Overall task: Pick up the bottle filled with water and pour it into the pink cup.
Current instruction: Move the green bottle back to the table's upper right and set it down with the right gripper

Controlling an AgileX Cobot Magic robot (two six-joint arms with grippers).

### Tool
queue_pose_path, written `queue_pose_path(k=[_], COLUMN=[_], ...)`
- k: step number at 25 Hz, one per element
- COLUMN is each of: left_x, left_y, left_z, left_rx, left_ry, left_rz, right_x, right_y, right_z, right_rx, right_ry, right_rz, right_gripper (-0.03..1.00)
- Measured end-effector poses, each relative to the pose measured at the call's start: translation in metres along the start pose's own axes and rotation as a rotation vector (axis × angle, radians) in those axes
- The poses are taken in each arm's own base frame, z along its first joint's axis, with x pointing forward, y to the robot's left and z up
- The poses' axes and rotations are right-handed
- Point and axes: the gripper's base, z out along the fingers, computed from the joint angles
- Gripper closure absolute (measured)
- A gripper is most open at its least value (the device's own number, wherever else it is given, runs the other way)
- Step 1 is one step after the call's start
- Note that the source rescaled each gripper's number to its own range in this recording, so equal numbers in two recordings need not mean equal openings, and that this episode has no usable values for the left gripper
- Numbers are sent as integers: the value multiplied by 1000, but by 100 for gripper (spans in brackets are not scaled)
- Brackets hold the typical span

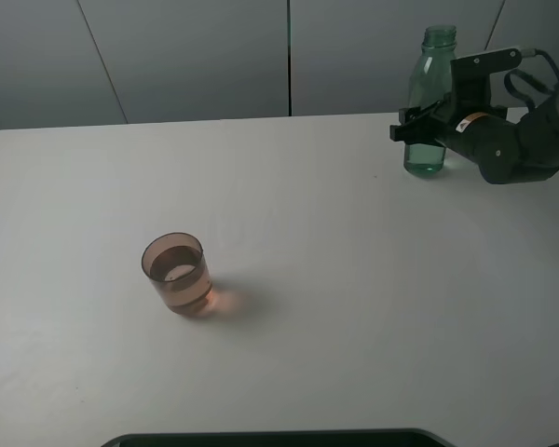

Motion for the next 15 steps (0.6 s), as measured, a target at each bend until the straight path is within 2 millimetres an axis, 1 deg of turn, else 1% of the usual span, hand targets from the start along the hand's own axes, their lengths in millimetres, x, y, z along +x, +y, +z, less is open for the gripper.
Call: queue_pose_path(k=[15], left_x=[0], left_y=[0], left_z=[0], left_rx=[0], left_ry=[0], left_rz=[0], right_x=[0], right_y=[1], right_z=[0], right_rx=[-2], right_ry=[5], right_rz=[10], right_gripper=[95])
